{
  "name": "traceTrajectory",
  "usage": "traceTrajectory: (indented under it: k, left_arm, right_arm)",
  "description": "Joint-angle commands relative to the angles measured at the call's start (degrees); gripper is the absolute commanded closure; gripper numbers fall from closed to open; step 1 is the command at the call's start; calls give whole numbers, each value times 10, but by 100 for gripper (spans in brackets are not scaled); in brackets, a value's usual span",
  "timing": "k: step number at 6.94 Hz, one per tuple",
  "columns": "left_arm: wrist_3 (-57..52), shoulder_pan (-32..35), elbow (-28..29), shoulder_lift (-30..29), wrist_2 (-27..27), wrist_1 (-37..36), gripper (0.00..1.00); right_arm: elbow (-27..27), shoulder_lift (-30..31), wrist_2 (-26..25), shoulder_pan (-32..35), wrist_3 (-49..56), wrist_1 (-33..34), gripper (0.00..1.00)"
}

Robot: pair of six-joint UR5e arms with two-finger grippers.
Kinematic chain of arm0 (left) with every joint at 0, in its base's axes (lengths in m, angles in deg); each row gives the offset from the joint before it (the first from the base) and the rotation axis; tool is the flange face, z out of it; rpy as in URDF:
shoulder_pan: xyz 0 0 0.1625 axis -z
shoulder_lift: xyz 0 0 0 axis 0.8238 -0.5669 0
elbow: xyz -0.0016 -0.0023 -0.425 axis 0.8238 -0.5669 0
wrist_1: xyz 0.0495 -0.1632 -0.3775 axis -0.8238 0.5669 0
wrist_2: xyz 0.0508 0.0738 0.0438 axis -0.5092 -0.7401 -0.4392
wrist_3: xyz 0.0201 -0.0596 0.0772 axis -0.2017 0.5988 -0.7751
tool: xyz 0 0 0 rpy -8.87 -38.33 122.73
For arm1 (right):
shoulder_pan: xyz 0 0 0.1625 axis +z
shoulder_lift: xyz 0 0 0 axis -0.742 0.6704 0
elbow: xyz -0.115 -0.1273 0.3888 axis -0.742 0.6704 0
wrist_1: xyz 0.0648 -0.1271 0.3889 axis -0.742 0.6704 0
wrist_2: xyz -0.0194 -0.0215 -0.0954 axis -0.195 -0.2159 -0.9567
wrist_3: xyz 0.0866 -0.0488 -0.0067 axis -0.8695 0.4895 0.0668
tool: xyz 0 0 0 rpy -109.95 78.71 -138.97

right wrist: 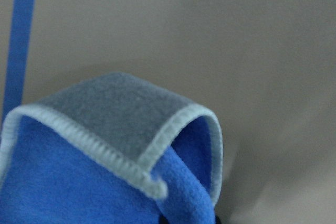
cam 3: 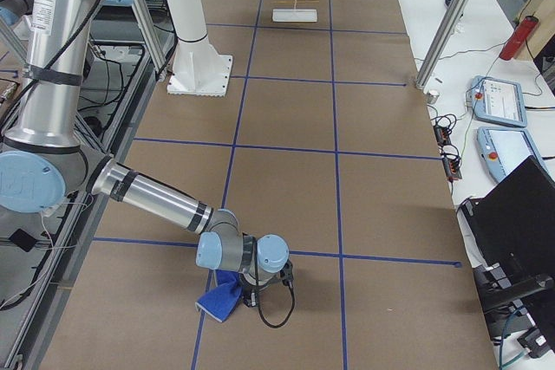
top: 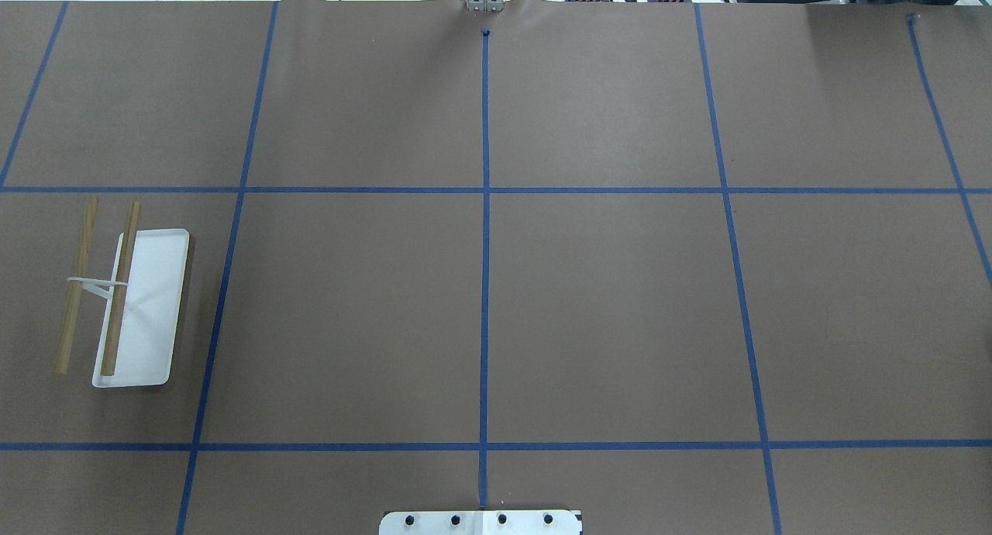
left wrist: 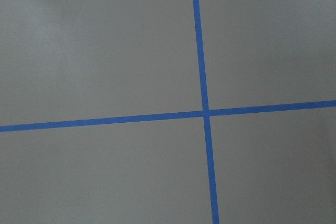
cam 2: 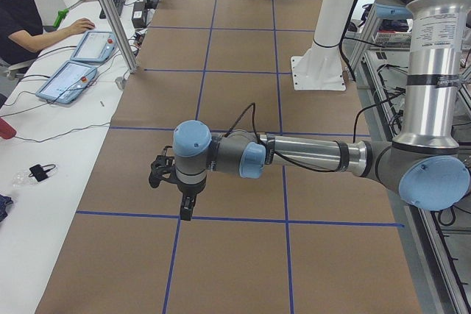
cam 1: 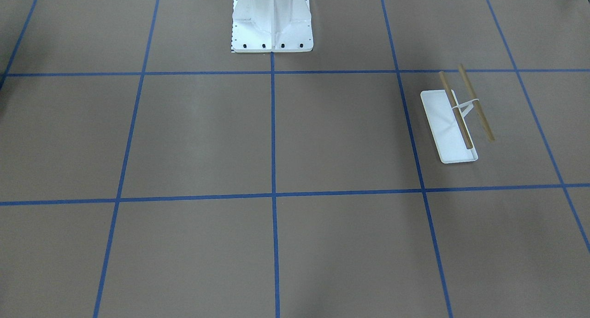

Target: Hang towel on rack

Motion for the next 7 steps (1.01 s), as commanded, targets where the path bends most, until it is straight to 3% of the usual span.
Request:
traceTrajectory:
  k: [1, 4, 7]
  left_arm:
    - [1, 0, 2, 0, 0, 0, 1]
    - [15, 0, -2, -25, 1, -1, 1]
    - [134, -19, -3, -105, 55, -1, 1]
  right_arm:
    - [-39, 14, 40, 10, 2, 9, 100]
    - [-165, 45, 51, 69, 1, 9, 100]
    - [-279, 5, 86, 73, -75, 9, 100]
